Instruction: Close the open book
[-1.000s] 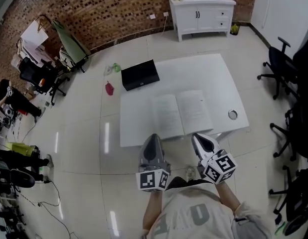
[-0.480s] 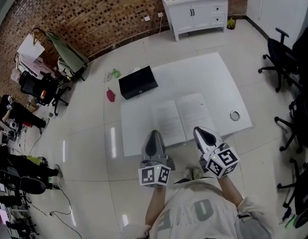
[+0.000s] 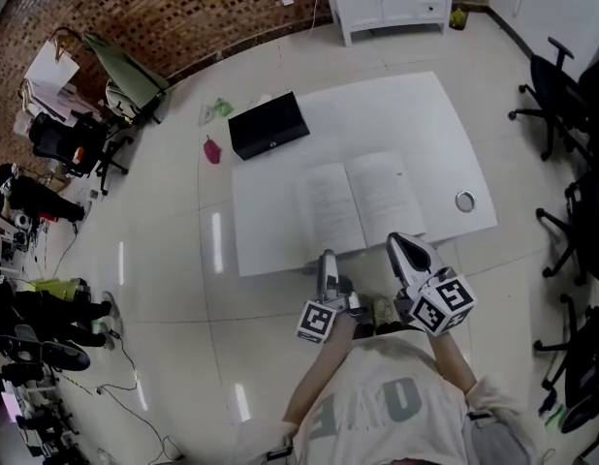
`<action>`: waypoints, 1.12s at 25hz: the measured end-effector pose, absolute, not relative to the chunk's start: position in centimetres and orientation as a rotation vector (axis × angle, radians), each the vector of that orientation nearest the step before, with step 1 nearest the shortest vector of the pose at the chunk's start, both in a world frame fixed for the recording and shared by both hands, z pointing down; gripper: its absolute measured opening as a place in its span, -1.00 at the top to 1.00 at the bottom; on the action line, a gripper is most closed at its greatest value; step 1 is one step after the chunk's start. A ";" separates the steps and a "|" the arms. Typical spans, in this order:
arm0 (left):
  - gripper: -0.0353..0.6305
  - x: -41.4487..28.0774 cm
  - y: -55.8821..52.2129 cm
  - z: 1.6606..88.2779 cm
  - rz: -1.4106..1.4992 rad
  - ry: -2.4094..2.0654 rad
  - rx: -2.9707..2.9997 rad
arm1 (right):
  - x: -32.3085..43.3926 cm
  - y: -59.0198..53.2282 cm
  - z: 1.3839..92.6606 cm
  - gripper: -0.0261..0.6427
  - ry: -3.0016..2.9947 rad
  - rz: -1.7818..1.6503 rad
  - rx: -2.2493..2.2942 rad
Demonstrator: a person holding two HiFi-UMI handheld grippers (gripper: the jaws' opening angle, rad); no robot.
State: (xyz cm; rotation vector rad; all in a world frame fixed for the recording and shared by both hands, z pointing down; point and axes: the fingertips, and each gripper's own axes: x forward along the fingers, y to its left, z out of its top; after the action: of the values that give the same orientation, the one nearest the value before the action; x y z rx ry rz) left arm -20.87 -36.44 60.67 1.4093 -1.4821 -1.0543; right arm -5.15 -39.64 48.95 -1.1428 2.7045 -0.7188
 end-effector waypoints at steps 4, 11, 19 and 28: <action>0.16 -20.4 -35.0 66.1 -1.109 -1.391 1.146 | -4.8 -39.4 49.6 0.91 2.702 -0.738 -1.173; 0.20 -20.8 -35.4 69.7 -1.142 -1.353 1.040 | -3.6 -38.9 50.3 0.91 2.695 -0.753 -1.236; 0.27 -22.9 -36.2 71.0 -1.220 -1.366 0.958 | -3.0 -39.0 50.6 0.91 2.692 -0.758 -1.283; 0.45 -24.3 -36.8 71.0 -1.137 -1.476 0.987 | -4.1 -39.1 50.6 0.91 2.716 -0.778 -1.250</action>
State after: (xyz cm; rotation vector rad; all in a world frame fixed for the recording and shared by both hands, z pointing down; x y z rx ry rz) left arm -24.32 -36.78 70.99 0.9870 -1.4762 -1.1367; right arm -4.07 -39.13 50.61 -1.2501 2.7165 -0.7777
